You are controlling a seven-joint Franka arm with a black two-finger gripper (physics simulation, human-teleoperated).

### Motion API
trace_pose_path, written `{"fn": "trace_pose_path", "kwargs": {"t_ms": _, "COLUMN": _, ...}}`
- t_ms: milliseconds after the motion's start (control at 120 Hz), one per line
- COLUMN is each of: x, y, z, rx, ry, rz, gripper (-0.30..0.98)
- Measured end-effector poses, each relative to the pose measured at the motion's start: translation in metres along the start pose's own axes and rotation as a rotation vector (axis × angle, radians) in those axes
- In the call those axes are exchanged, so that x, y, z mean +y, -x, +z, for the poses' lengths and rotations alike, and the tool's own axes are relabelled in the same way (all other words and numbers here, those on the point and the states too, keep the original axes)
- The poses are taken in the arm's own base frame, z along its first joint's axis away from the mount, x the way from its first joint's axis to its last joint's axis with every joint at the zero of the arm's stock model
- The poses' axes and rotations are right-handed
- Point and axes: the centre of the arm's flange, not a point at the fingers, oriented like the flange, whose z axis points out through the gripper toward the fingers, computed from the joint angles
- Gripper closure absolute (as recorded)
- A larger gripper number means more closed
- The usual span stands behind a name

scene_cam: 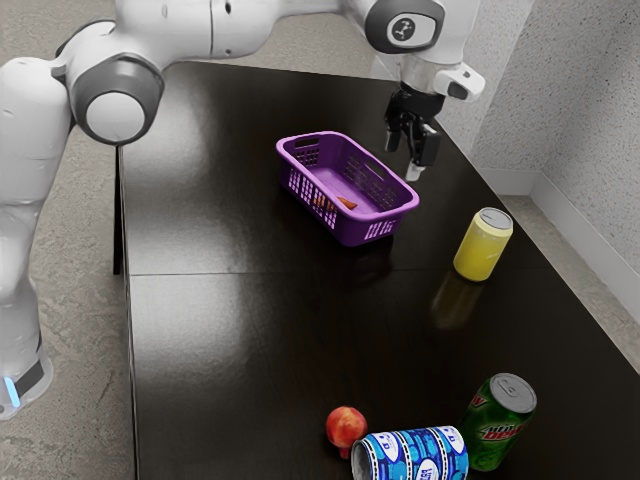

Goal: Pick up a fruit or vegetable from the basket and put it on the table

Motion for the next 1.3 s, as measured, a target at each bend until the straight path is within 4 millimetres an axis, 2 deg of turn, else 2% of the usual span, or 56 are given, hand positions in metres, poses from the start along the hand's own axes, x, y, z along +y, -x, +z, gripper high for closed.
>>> {"fn": "trace_pose_path", "kwargs": {"t_ms": 617, "x": -0.002, "y": 0.002, "z": 0.0, "rx": -0.013, "ry": 0.005, "rz": -0.007, "gripper": 0.0}}
{"fn": "trace_pose_path", "kwargs": {"t_ms": 792, "x": -0.031, "y": 0.002, "z": -0.001, "rx": -0.01, "ry": 0.028, "rz": -0.043, "gripper": 0.0}}
{"fn": "trace_pose_path", "kwargs": {"t_ms": 900, "x": -0.055, "y": 0.004, "z": -0.003, "rx": -0.01, "ry": 0.007, "rz": -0.052, "gripper": 0.0}}
{"fn": "trace_pose_path", "kwargs": {"t_ms": 958, "x": -0.078, "y": 0.006, "z": -0.003, "rx": -0.011, "ry": -0.018, "rz": -0.068, "gripper": 0.0}}
{"fn": "trace_pose_path", "kwargs": {"t_ms": 1083, "x": -0.115, "y": 0.006, "z": 0.003, "rx": -0.016, "ry": -0.047, "rz": -0.068, "gripper": 0.0}}
{"fn": "trace_pose_path", "kwargs": {"t_ms": 1300, "x": -0.126, "y": 0.008, "z": 0.01, "rx": -0.046, "ry": -0.027, "rz": 0.02, "gripper": 0.0}}
